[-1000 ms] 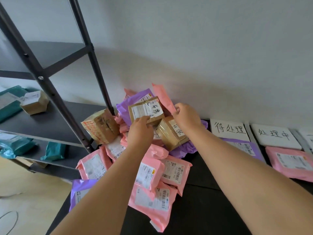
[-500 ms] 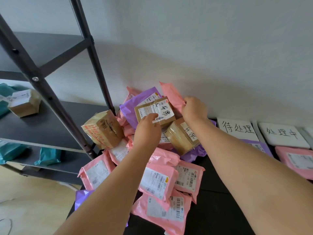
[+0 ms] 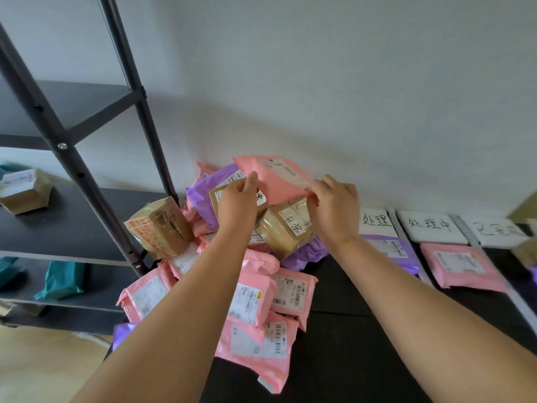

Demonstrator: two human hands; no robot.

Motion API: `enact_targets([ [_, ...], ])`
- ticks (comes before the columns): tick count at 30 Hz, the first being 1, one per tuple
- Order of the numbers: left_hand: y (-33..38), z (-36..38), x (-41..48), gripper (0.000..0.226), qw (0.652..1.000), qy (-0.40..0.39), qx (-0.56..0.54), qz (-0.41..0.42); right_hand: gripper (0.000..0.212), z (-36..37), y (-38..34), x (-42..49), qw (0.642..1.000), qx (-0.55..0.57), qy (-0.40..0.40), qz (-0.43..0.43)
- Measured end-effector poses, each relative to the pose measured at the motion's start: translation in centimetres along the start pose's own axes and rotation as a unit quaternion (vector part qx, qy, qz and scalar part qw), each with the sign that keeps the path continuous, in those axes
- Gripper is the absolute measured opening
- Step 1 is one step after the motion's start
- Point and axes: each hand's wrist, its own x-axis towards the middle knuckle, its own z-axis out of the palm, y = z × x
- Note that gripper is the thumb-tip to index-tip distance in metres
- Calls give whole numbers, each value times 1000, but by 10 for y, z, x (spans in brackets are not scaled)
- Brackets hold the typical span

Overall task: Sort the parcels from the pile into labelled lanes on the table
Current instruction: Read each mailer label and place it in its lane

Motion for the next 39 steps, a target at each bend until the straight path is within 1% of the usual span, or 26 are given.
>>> enact_targets([
  [2,8,0,-19,36,999,4,-26,-25,9,-24,0,-18,999,-5,20,-35],
  [5,11,4,-52,22,995,14,-82,-49,6,-59,5,-44,997,-17,31,-69],
  [7,9,13,-77,27,992,35,-102,-73,7,-81,12,-63,996,-18,29,-85],
  [8,7,19,-89,25,989,41,-113,-80,8,-92,17,-74,995,-16,30,-90],
  [10,3,31,-114,13,987,43,-134,-80,14,-113,23,-96,996,-2,29,-85],
  [11,2,36,-127,11,986,45,-141,-78,16,-122,26,-107,997,9,22,-71],
  [13,-1,43,-154,15,985,58,-146,-77,16,-142,30,-129,999,36,-10,-25],
  [16,-6,46,-192,15,986,80,-139,-54,37,-171,32,-157,987,99,-99,75],
  [17,-6,46,-204,13,986,83,-141,-43,39,-180,34,-165,980,131,-105,105],
  [19,-5,45,-228,12,987,84,-137,-30,37,-198,37,-173,967,180,-88,155],
  [21,-5,45,-247,14,989,74,-129,-22,33,-217,39,-176,955,208,-74,200],
  [23,-4,43,-263,15,990,60,-126,-16,36,-234,40,-175,946,217,-72,231],
  [26,-1,39,-279,13,991,34,-129,0,43,-253,38,-171,943,211,-85,244],
  [31,12,27,-289,11,990,-14,-136,25,33,-264,22,-162,925,250,-75,275],
  [35,14,10,-289,7,989,-15,-138,43,35,-260,6,-157,927,240,-50,285],
  [36,14,6,-289,7,989,-15,-137,46,33,-258,3,-157,924,245,-48,289],
  [39,13,-8,-287,7,991,-20,-121,47,18,-257,-7,-156,918,264,-37,293],
])
